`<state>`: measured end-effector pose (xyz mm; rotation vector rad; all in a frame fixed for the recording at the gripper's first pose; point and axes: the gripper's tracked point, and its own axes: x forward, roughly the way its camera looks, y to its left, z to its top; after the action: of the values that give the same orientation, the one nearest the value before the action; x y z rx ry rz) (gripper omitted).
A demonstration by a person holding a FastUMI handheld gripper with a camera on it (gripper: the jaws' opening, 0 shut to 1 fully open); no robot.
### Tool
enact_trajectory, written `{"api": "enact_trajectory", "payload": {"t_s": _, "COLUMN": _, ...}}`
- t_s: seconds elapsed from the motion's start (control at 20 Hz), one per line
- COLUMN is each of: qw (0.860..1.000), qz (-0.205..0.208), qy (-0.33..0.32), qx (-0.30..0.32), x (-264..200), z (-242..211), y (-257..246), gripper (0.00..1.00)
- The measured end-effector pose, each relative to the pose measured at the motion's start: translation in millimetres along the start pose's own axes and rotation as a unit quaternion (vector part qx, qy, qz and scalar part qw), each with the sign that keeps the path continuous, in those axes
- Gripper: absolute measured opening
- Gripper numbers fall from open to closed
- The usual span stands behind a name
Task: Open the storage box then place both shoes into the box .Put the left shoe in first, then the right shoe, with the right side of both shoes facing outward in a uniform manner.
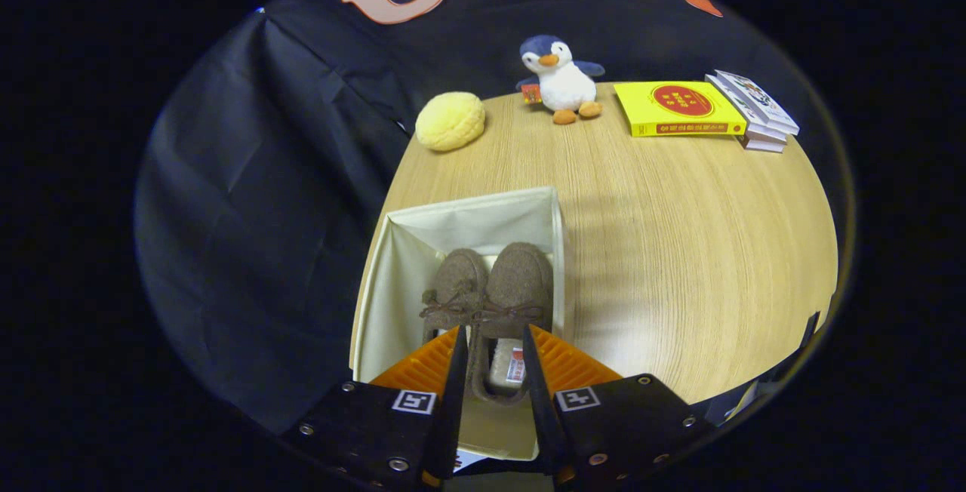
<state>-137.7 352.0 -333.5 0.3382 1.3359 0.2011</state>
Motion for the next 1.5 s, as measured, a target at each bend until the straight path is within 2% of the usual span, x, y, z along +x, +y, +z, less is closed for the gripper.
{"api": "enact_trajectory", "payload": {"t_s": 0.3, "qw": 0.991, "qz": 0.008, "qy": -0.133, "qx": -0.009, "x": -71, "z": 69, "y": -46, "gripper": 0.69}}
{"api": "enact_trajectory", "payload": {"t_s": 0.55, "qw": 0.966, "qz": -0.021, "qy": -0.256, "qx": -0.023, "x": -152, "z": 128, "y": -108, "gripper": 0.88}}
{"api": "enact_trajectory", "payload": {"t_s": 0.75, "qw": 0.931, "qz": -0.05, "qy": -0.36, "qx": -0.043, "x": -225, "z": 175, "y": -157, "gripper": 0.94}}
{"api": "enact_trajectory", "payload": {"t_s": 1.0, "qw": 0.882, "qz": -0.093, "qy": -0.456, "qx": -0.078, "x": -310, "z": 211, "y": -210, "gripper": 0.97}}
{"api": "enact_trajectory", "payload": {"t_s": 1.4, "qw": 0.83, "qz": -0.089, "qy": -0.542, "qx": -0.095, "x": -378, "z": 235, "y": -232, "gripper": 0.98}}
{"api": "enact_trajectory", "payload": {"t_s": 1.5, "qw": 0.824, "qz": -0.088, "qy": -0.55, "qx": -0.107, "x": -385, "z": 235, "y": -231, "gripper": 0.98}}
